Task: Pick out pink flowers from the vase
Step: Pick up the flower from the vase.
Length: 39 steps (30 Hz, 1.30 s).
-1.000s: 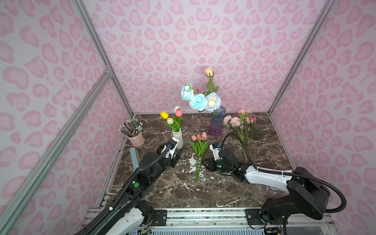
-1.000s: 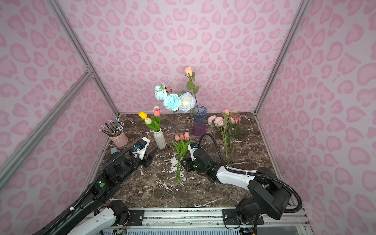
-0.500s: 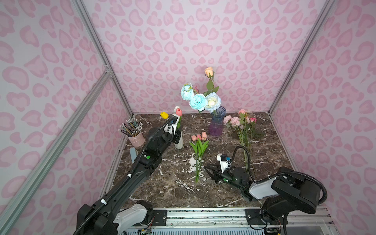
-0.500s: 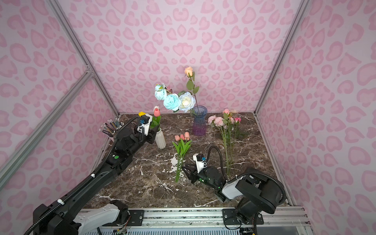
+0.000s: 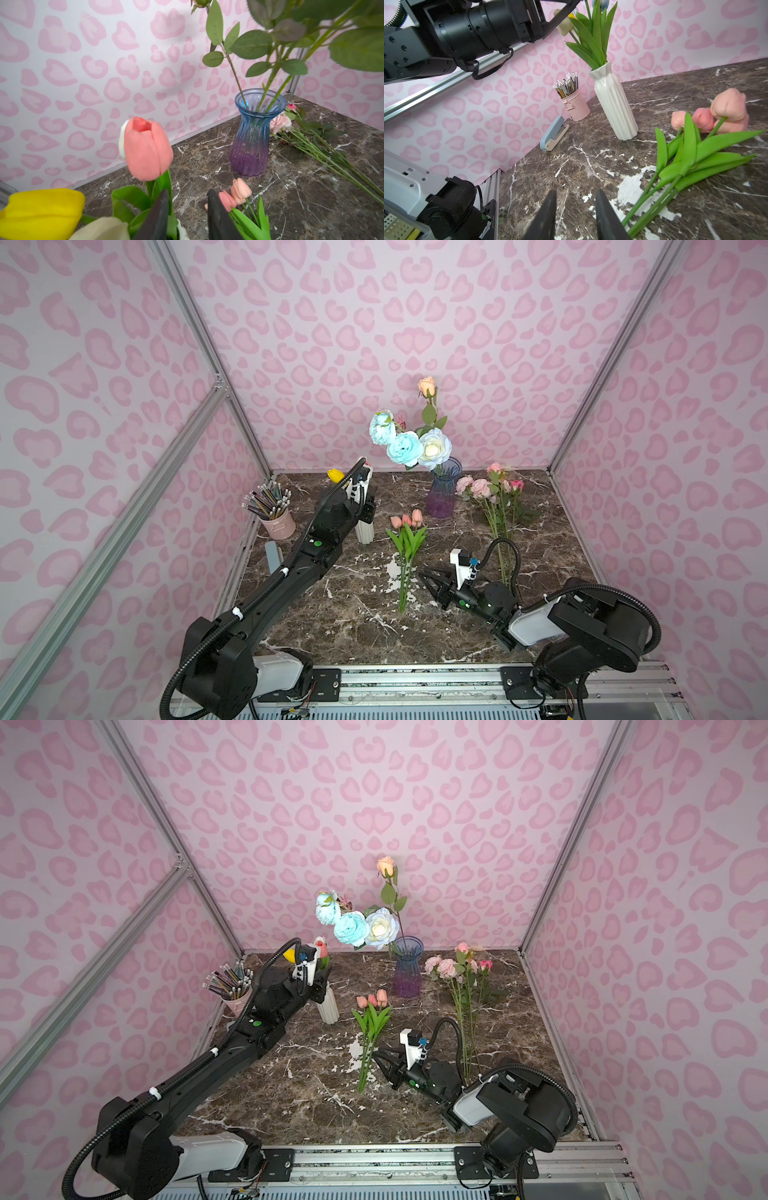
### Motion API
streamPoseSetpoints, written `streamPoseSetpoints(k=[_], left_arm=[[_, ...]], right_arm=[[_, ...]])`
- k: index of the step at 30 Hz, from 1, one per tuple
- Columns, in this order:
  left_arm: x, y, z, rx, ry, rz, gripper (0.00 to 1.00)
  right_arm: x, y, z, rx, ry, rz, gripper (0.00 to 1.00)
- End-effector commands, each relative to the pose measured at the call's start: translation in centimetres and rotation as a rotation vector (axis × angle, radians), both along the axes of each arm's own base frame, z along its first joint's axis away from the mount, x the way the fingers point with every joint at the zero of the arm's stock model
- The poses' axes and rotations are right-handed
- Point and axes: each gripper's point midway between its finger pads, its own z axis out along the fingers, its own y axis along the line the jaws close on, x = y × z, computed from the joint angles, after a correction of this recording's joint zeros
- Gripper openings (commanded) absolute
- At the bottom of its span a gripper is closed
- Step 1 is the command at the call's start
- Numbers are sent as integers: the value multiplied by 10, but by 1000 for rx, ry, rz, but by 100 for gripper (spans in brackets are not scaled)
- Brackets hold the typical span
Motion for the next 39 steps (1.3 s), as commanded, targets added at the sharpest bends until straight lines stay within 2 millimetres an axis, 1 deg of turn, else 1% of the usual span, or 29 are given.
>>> streamPoseSetpoints(k=[1,5,10,18,22,26,30,34,37,39], left_arm=[[13,9,15,-43,-25,84,34],[24,12,15,-35,-13,131,34],[35,14,9,-19,13,169,33],[44,15,-7,0,53,200,33],[46,17,-14,7,62,215,34],[47,18,-18,14,68,216,27],[47,18,-18,17,68,214,13],[47,17,-17,13,67,207,3],[45,18,-13,7,57,206,2],[43,19,-5,-5,41,201,2]], right_arm=[[3,-2,11,43,-21,-15,33],[6,-4,9,45,-8,-29,32],[10,-6,5,39,12,-49,32],[13,-7,3,40,26,-54,31],[14,-7,3,42,32,-57,31],[15,-8,2,41,35,-60,30],[15,-8,2,43,38,-63,30],[15,-9,1,45,42,-64,30],[16,-10,1,46,42,-67,30],[16,-10,2,47,43,-69,30]])
